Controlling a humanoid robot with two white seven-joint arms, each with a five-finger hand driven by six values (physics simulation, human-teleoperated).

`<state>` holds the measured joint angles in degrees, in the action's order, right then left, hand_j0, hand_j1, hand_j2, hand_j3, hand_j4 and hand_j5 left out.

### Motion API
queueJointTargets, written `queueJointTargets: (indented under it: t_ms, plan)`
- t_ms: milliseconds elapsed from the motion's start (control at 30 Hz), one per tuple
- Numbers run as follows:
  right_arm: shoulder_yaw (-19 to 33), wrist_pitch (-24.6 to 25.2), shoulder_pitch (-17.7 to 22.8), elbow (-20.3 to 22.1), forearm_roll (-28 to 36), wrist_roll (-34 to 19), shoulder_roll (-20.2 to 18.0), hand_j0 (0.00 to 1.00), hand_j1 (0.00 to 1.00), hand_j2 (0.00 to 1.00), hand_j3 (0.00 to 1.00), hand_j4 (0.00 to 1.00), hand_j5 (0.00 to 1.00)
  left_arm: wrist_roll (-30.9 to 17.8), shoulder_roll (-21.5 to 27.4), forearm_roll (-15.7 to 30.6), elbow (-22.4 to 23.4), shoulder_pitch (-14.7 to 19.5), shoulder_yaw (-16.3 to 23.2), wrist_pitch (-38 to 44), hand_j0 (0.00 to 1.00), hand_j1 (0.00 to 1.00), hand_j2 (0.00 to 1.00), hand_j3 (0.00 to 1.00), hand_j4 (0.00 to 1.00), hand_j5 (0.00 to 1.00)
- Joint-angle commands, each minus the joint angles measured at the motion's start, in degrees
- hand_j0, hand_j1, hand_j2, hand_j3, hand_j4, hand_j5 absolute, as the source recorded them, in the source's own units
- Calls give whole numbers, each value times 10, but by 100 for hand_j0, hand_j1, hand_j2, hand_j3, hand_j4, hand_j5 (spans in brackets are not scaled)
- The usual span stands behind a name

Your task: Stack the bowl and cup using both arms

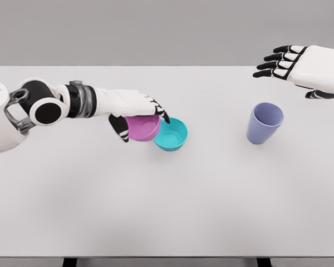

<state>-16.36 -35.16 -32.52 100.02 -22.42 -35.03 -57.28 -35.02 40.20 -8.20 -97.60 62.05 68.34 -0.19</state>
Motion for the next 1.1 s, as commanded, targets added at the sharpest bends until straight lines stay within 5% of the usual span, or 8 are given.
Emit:
queueJointTargets:
  t_ms: [0, 933, 1067]
  plan:
    - [0, 2, 0, 0, 2, 0, -1, 100, 100, 100, 100, 100, 100, 0, -8, -1, 0, 0, -1, 0, 85, 85, 85, 85, 85, 85]
    - [0, 2, 1, 0, 2, 0, -1, 100, 100, 100, 100, 100, 100, 0, -75, -10, 43, 3, -2, 0, 84, 84, 84, 84, 84, 84]
    - [0, 2, 1, 0, 2, 0, -1, 100, 100, 100, 100, 100, 100, 0, -75, -16, 42, 3, -2, -8, 100, 100, 100, 100, 100, 100]
